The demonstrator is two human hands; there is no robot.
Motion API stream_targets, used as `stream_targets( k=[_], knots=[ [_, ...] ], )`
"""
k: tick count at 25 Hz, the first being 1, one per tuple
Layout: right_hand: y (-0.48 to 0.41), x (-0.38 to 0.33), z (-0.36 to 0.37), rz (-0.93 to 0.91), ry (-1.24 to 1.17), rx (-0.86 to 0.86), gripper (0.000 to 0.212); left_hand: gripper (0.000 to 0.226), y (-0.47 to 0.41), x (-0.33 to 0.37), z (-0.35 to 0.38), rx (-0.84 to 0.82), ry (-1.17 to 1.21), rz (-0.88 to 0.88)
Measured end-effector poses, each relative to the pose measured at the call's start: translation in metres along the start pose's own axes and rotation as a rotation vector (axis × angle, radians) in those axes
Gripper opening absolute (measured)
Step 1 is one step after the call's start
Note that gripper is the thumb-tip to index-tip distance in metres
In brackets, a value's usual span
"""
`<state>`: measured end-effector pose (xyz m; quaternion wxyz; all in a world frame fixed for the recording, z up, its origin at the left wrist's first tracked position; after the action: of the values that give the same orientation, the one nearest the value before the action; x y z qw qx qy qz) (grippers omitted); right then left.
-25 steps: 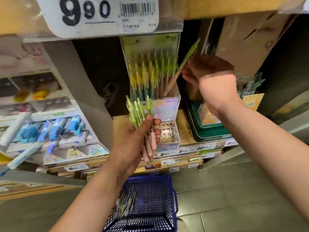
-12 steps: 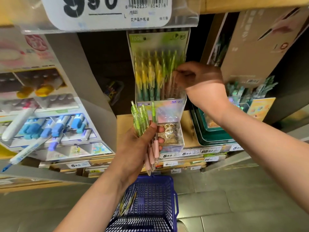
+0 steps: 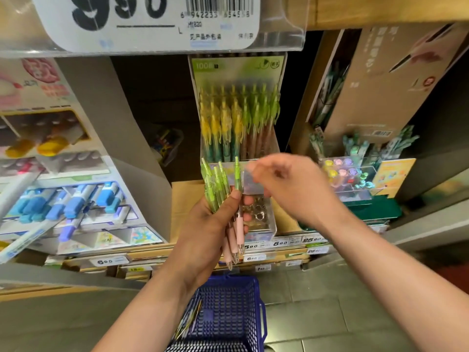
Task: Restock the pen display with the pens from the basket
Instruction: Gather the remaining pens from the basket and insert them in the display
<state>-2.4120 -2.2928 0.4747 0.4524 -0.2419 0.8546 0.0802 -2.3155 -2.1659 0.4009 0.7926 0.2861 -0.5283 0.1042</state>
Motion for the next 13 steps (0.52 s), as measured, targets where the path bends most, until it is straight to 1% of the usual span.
stream_targets(
  k=[1, 2, 4, 6, 8, 10, 12, 13],
  knots=[
    [0.011, 0.003, 0.013, 0.042, -0.079, -0.089, 0.016, 0.034, 0.000, 0.001, 0.002, -0.001, -0.027, 0.006],
    [0.016, 0.006, 0.020, 0.080, -0.168, -0.137, 0.011, 0.033, -0.001, 0.002, 0.003, 0.001, -0.053, 0.010],
    [0.018, 0.012, 0.026, 0.180, -0.344, -0.166, 0.005, 0.031, -0.001, 0.005, 0.003, 0.004, -0.080, 0.023],
    [0.018, 0.016, 0.028, 0.262, -0.459, -0.197, 0.005, 0.035, -0.001, 0.008, 0.006, -0.016, -0.088, 0.041],
    [0.014, 0.015, 0.021, 0.261, -0.545, -0.195, 0.006, 0.039, -0.001, 0.009, 0.009, -0.025, -0.062, 0.036],
    [-0.002, 0.010, -0.002, 0.252, -0.654, -0.087, 0.007, 0.036, -0.002, 0.007, 0.009, -0.003, 0.025, -0.001],
    [-0.027, 0.007, -0.039, 0.223, -0.729, 0.114, 0.012, 0.030, -0.003, 0.005, 0.010, 0.008, 0.076, -0.022],
    [-0.039, 0.003, -0.056, 0.180, -0.740, 0.206, 0.013, 0.029, -0.003, 0.004, 0.011, 0.009, 0.080, -0.027]
  ],
)
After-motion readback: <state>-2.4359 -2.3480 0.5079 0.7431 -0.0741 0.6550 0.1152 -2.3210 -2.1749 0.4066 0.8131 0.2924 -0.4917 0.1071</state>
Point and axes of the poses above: each hand's wrist, its own y-axis away from the middle knuckle, its own z-axis out of the palm, x = y × z, the point moved 10 cm from there along -y, towards the middle knuckle, and after that the axes turned 9 degrees about x, right-handed, at the moved point
